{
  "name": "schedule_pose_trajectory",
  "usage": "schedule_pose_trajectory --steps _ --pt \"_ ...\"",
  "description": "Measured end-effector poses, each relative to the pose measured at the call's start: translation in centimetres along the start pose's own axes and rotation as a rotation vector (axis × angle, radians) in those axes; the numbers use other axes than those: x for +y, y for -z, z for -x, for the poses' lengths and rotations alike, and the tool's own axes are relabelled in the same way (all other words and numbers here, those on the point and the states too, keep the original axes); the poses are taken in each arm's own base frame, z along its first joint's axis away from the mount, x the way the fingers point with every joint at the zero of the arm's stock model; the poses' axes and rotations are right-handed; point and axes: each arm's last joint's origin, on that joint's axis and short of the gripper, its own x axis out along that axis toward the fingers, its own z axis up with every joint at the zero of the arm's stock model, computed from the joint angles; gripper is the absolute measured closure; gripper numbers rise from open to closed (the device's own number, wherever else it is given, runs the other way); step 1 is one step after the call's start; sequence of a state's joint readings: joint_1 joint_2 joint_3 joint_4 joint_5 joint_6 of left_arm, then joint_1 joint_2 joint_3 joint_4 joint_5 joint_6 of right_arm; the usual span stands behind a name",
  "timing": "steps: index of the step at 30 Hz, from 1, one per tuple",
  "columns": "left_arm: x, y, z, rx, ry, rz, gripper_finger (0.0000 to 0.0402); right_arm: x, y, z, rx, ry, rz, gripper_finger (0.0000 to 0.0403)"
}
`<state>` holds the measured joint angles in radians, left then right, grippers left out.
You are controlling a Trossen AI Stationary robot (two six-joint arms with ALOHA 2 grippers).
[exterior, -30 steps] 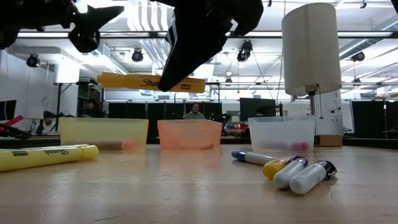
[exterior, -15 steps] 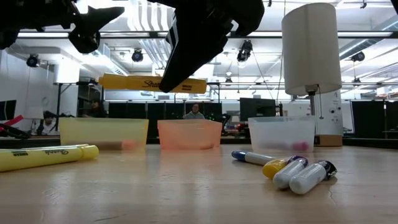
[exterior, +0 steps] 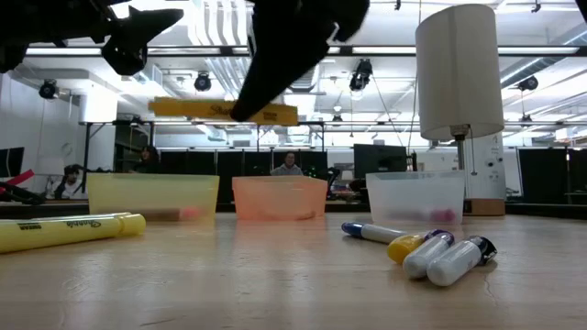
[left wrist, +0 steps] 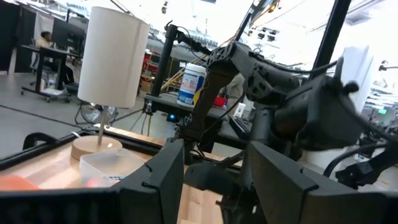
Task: Pick & Place Markers
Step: Put the yellow highlighter pen into the yellow bin
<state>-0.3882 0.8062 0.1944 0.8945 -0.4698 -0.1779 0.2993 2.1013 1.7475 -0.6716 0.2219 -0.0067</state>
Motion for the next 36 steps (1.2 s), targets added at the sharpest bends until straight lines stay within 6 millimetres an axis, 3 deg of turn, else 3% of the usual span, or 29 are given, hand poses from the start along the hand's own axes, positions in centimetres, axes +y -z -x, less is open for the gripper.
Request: schedule_pose_trajectory --steps 20,30,36 --pt "0.0 -0.1 0.0 -0.004 0.001 -0.072 0.0227 -1.0 -2.5 3.3 -0.031 0.071 0.0 0.0346" --pt "-0.8 -2.2 -0.5 -0.079 0.072 0.014 0.0227 -1.0 -2.3 3.3 -0.015 0.071 0.005 0.0346" --pt "-0.7 -0.3 -0.3 0.052 0.123 0.054 0.0227 -1.0 -2.3 3.3 -0.01 0.069 -0.035 0.0346"
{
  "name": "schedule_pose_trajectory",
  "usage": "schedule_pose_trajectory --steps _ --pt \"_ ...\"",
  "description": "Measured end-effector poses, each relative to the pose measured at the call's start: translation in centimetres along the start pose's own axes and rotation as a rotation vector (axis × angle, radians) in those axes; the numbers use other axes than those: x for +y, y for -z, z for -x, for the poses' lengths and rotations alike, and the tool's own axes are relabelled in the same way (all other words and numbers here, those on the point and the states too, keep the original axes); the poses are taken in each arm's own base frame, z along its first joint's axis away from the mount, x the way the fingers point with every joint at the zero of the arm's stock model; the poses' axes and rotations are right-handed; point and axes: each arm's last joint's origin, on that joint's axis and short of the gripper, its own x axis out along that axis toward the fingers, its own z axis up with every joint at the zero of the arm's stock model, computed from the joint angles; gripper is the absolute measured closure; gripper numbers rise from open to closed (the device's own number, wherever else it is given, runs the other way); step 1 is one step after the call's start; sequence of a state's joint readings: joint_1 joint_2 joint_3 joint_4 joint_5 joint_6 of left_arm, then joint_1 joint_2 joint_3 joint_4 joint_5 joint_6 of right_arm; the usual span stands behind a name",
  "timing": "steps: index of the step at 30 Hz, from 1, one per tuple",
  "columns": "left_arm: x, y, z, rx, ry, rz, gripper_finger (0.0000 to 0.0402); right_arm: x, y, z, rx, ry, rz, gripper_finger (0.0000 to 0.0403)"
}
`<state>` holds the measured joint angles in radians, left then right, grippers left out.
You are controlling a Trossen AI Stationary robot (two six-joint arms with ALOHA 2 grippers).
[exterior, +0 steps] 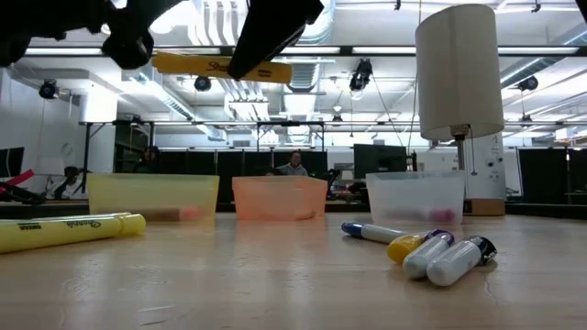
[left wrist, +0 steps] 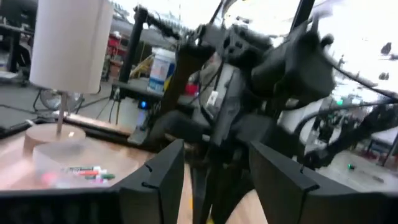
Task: Pick & Place Markers
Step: Put the yellow highlighter pen into the yellow bin
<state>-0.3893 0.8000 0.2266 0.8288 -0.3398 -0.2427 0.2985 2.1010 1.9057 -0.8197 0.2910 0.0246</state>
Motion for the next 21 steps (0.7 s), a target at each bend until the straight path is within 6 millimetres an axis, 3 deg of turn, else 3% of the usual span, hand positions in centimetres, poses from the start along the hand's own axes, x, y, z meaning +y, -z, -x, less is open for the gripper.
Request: schedule_pose_trajectory --steps 7,21 --pt "-0.4 -1.7 0.0 -0.113 0.002 -0.111 0.0227 -0.4 -0.2 0.0 -0.018 0.055 -0.056 0.0346" --pt "0.1 -0.2 0.0 0.026 -0.058 -0.187 0.0227 -2.6 -2.6 3.1 -0.098 0.219 -0.083 0.0346"
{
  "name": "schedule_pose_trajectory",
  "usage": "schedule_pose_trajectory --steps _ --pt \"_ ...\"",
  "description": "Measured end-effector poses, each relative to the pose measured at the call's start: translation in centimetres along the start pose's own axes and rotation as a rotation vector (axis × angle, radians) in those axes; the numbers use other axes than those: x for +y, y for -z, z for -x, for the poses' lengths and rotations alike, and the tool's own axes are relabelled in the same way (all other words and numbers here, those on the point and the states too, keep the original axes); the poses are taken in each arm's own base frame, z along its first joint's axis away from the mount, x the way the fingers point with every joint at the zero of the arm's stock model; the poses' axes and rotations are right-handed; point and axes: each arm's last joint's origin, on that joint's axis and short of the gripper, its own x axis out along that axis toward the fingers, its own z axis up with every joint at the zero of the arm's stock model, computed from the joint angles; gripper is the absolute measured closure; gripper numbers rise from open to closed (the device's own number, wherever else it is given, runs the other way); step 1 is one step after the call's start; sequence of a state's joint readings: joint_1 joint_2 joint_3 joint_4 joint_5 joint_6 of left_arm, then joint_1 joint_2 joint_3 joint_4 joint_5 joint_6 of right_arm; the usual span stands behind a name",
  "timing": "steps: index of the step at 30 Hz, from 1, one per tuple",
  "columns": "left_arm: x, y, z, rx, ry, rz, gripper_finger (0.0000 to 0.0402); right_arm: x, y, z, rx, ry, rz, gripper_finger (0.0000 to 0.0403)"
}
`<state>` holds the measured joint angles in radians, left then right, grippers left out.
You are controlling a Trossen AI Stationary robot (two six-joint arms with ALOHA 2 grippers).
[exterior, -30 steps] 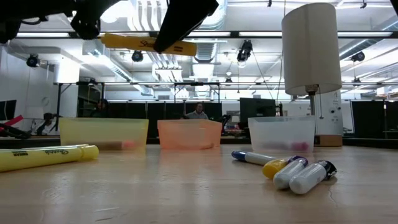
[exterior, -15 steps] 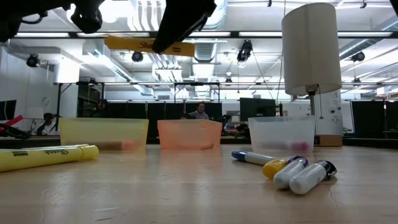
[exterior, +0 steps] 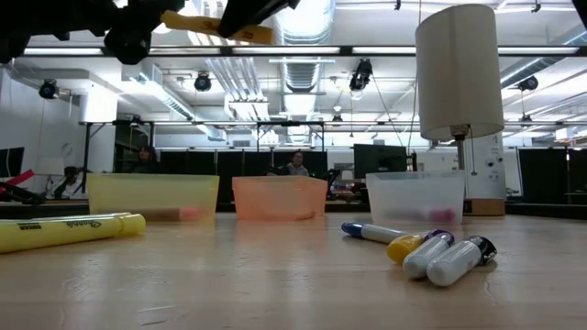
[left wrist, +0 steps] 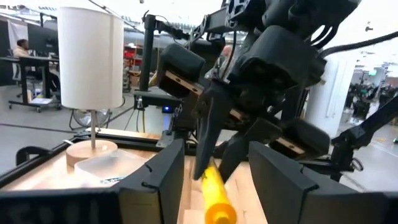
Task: Pick & Place Markers
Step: Put the yellow highlighter pen into the yellow bin
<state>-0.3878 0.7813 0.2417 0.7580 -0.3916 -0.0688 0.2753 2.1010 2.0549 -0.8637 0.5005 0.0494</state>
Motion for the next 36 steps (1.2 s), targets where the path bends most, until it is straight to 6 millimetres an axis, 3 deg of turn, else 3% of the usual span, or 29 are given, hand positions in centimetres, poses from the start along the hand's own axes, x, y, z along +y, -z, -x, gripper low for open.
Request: schedule_pose_trajectory --steps 12,36 --pt "0.1 0.4 0.0 0.039 -0.018 -0.006 0.0227 -1.1 -1.2 0.7 -0.057 0.008 0.006 0.0346" --pt "0.0 0.1 -0.1 0.021 -0.025 0.047 0.0242 -3.5 -2.6 -0.4 -0.172 -0.07 -0.034 0.0346"
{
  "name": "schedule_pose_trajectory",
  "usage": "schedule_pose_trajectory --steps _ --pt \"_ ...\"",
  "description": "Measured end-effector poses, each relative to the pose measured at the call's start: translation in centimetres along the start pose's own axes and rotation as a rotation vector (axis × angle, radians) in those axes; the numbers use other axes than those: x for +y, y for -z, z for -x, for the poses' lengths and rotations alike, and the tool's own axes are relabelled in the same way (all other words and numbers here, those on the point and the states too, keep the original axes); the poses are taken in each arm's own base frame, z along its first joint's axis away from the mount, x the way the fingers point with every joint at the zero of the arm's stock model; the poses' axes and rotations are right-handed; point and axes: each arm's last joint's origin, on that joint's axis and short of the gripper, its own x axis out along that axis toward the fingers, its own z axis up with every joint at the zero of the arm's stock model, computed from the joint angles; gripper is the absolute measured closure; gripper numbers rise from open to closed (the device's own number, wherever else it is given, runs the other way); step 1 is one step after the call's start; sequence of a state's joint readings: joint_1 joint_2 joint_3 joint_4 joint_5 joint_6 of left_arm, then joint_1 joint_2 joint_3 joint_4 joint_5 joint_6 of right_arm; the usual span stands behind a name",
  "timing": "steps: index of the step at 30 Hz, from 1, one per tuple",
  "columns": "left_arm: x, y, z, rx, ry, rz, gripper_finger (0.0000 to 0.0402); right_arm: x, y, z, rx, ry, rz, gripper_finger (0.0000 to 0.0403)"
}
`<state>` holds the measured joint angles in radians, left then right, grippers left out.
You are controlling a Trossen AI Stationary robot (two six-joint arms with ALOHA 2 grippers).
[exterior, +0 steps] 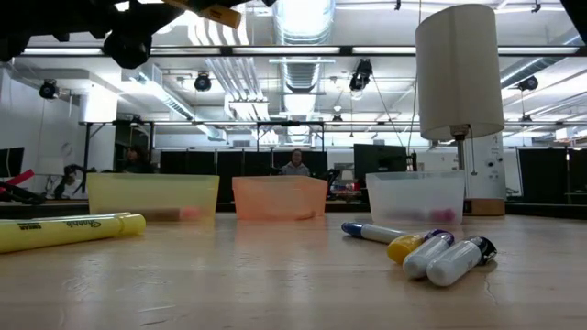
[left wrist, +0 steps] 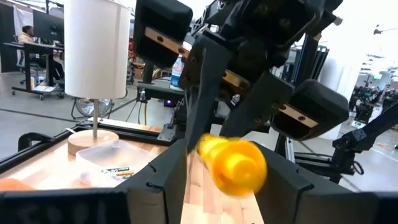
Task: Pick & Place Markers
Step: Put the yellow highlighter pen into the yellow bin
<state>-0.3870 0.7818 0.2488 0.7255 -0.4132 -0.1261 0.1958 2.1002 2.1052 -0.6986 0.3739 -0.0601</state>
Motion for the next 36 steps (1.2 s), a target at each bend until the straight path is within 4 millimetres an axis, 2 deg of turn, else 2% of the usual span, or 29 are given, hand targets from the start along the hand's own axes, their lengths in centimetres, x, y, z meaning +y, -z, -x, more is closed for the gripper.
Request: schedule_pose_trajectory --steps 6,12,15,18,25,30,36 --pt "0.0 -0.1 0.0 -0.008 0.001 0.02 0.0268 -0.4 0.0 -0.2 -0.005 -0.003 -0.011 0.0346" --pt "0.0 -0.3 0.0 -0.027 -0.017 0.036 0.0348 -0.5 0.0 -0.1 -0.008 -0.002 -0.026 0.0346" --pt "0.1 -0.3 0.0 -0.031 -0.032 0.037 0.0349 -0.6 0.0 -0.2 -0.009 0.0 -0.026 0.0337" --pt "0.1 -0.4 0.0 -0.041 -0.045 0.058 0.0349 -0.6 -0.1 -0.2 -0.016 -0.001 -0.034 0.0306" --pt "0.4 -0.2 0.1 -0.051 -0.123 0.114 0.0349 -0.9 0.6 0.4 0.09 0.071 0.049 0.0194" --pt "0.9 0.3 0.2 -0.033 -0.269 0.139 0.0349 -1.5 0.4 1.8 0.136 0.072 0.07 0.0149" --pt "2.2 2.3 1.0 0.035 -0.66 0.115 0.0349 -1.7 0.4 2.4 0.17 0.072 0.072 0.0143"
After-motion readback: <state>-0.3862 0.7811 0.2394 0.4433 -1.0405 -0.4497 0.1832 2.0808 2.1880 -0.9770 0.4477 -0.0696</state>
